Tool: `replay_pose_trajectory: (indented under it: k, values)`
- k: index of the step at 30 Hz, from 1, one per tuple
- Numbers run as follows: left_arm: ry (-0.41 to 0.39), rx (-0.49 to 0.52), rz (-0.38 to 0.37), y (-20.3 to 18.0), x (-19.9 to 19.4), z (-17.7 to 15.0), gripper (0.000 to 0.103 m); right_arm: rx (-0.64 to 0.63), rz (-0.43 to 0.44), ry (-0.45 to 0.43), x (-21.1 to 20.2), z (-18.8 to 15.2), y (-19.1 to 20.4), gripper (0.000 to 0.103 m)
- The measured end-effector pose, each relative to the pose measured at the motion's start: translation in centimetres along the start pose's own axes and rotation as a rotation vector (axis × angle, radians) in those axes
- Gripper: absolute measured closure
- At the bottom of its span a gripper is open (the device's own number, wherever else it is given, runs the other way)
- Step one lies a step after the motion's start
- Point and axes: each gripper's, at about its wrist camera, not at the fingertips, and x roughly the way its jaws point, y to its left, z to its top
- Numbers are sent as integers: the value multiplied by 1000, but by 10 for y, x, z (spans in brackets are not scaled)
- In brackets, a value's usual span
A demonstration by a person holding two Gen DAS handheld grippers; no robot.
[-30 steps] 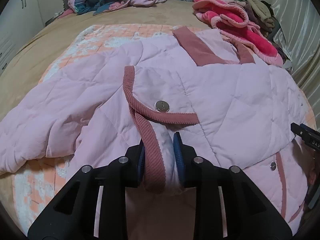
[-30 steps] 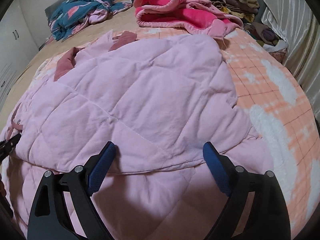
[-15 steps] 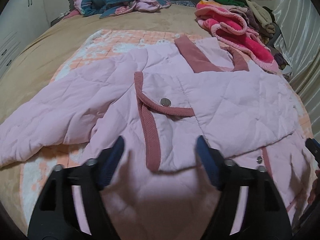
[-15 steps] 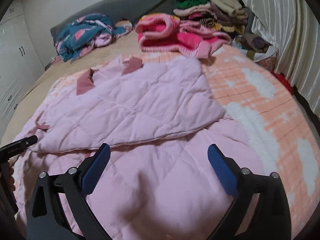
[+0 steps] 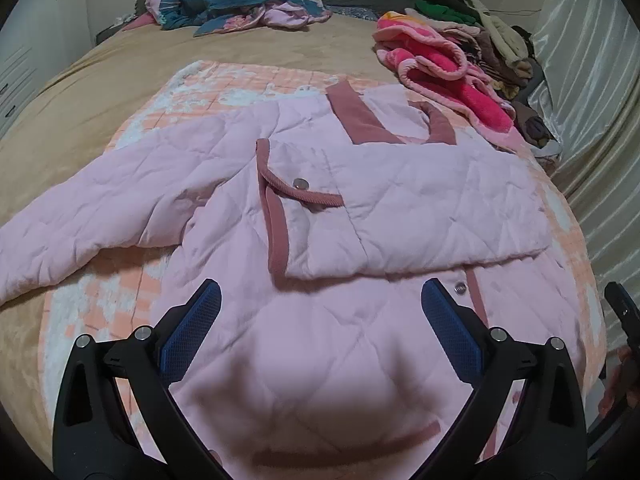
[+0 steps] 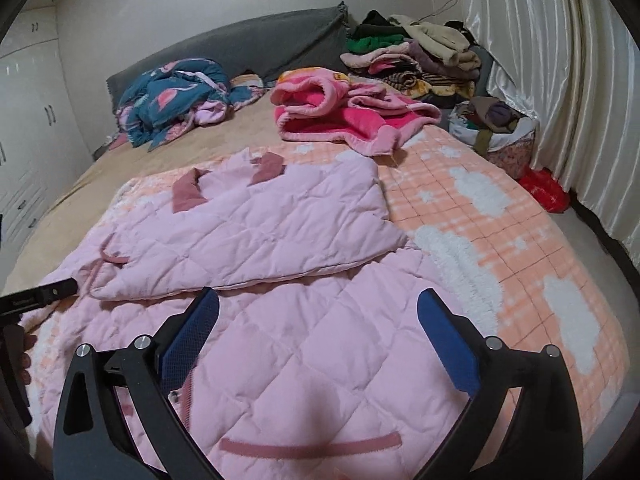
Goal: Fold large clothes
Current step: 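Move the left gripper along the other sleeve toward its cuff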
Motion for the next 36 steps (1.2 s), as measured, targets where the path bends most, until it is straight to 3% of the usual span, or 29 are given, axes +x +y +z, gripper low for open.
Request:
replay_pose_trajectory:
  k: [11,22,36]
  values:
    - [-23,0,18,10,-26,-15,9,-28,18,-47,-30,7,34,4]
    - [-50,-46,78,52,-49,-18,9,-93,69,-79,-40,16,85,4]
    - [-73,-139,98,114,-66,-25,9,-190,160,-79,-33,26,165,4]
